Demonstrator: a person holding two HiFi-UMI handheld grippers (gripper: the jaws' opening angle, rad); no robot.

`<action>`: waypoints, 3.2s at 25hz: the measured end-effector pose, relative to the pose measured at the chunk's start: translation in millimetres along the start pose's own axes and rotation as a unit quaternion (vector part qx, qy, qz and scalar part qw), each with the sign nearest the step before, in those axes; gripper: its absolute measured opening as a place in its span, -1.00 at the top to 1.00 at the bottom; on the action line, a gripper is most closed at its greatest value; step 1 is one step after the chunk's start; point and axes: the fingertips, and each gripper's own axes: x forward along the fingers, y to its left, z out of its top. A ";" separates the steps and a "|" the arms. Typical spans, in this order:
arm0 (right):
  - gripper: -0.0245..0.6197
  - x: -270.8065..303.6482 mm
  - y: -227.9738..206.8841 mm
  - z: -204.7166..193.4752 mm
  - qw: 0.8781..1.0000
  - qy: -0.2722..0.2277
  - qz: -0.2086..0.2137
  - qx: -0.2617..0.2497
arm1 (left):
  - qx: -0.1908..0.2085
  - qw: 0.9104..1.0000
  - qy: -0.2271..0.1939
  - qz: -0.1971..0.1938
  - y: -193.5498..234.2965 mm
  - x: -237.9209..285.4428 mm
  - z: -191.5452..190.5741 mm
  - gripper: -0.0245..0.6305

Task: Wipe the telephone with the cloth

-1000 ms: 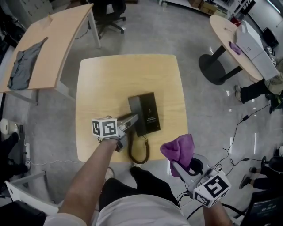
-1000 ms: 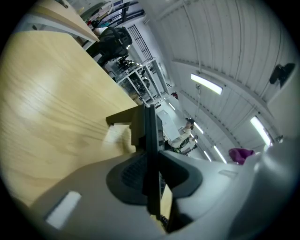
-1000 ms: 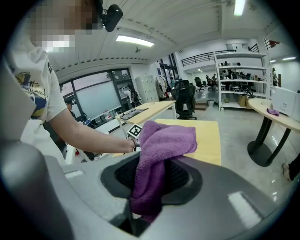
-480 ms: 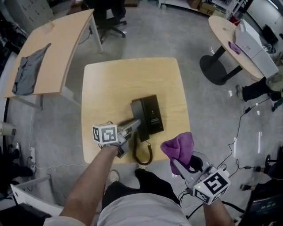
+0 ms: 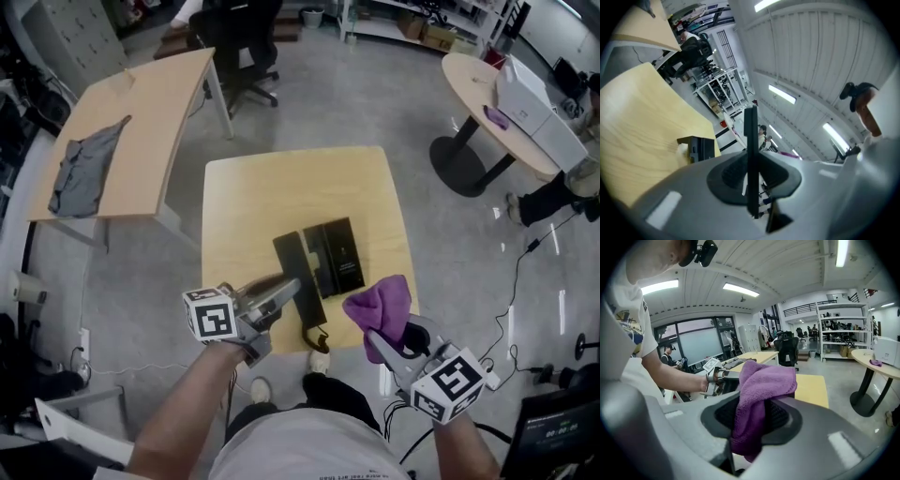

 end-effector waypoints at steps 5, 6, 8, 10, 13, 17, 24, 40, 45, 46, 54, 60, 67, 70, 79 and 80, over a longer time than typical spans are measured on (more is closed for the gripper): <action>0.56 11.2 17.6 19.2 1.000 -0.020 0.005 -0.015 | 0.022 0.999 -0.012 -0.024 -43.2 -34.3 16.4 0.67; 0.56 13.4 22.0 23.6 1.000 -0.024 0.007 -0.018 | 0.027 0.999 -0.012 -0.028 -51.3 -40.8 18.9 0.68; 0.56 18.1 32.5 33.5 0.999 -0.033 0.011 -0.023 | 0.034 0.999 -0.013 -0.036 -65.7 -53.4 22.7 0.68; 0.56 23.0 44.0 45.2 0.999 -0.043 0.018 -0.026 | 0.041 0.998 -0.014 -0.043 -77.8 -65.0 24.5 0.67; 0.56 29.9 60.1 65.0 0.997 -0.058 0.027 -0.037 | 0.046 0.997 -0.016 -0.053 -92.3 -80.0 23.6 0.67; 0.56 39.3 83.0 95.2 0.994 -0.077 0.042 -0.057 | 0.047 0.997 -0.018 -0.066 -105.2 -96.6 18.9 0.68; 0.56 53.2 115.9 145.2 0.988 -0.110 0.050 -0.099 | 0.043 0.997 -0.015 -0.069 -107.3 -102.7 10.8 0.67; 0.56 64.7 140.0 117.4 0.990 -0.062 0.039 -0.120 | 0.055 0.996 -0.025 -0.065 -106.6 -102.0 19.5 0.67; 0.56 57.1 145.7 89.4 0.993 -0.041 0.037 -0.109 | 0.058 0.996 -0.029 -0.068 -107.9 -103.5 23.0 0.67; 0.56 55.4 146.6 83.5 0.993 -0.036 0.036 -0.106 | 0.058 0.996 -0.030 -0.068 -108.1 -103.7 23.5 0.67; 0.56 39.2 148.1 47.5 0.996 -0.006 0.022 -0.091 | 0.059 0.995 -0.034 -0.074 -109.4 -101.0 26.2 0.67; 0.56 24.0 139.2 80.9 0.993 -0.039 -0.004 -0.116 | 0.062 0.995 -0.023 -0.075 -108.9 -92.5 16.3 0.67; 0.56 33.5 137.3 129.1 0.985 -0.061 -0.022 -0.160 | 0.067 0.995 -0.006 -0.070 -112.7 -88.3 -0.8 0.67; 0.56 40.8 139.0 136.3 0.984 -0.058 -0.024 -0.168 | 0.071 0.995 -0.004 -0.072 -112.6 -88.7 -6.4 0.67; 0.56 50.7 154.7 115.8 0.986 -0.019 -0.005 -0.166 | 0.079 0.995 -0.010 -0.057 -111.8 -93.5 -10.3 0.67; 0.56 51.0 158.1 112.3 0.986 -0.017 -0.002 -0.167 | 0.079 0.995 -0.012 -0.056 -111.5 -94.1 -9.8 0.67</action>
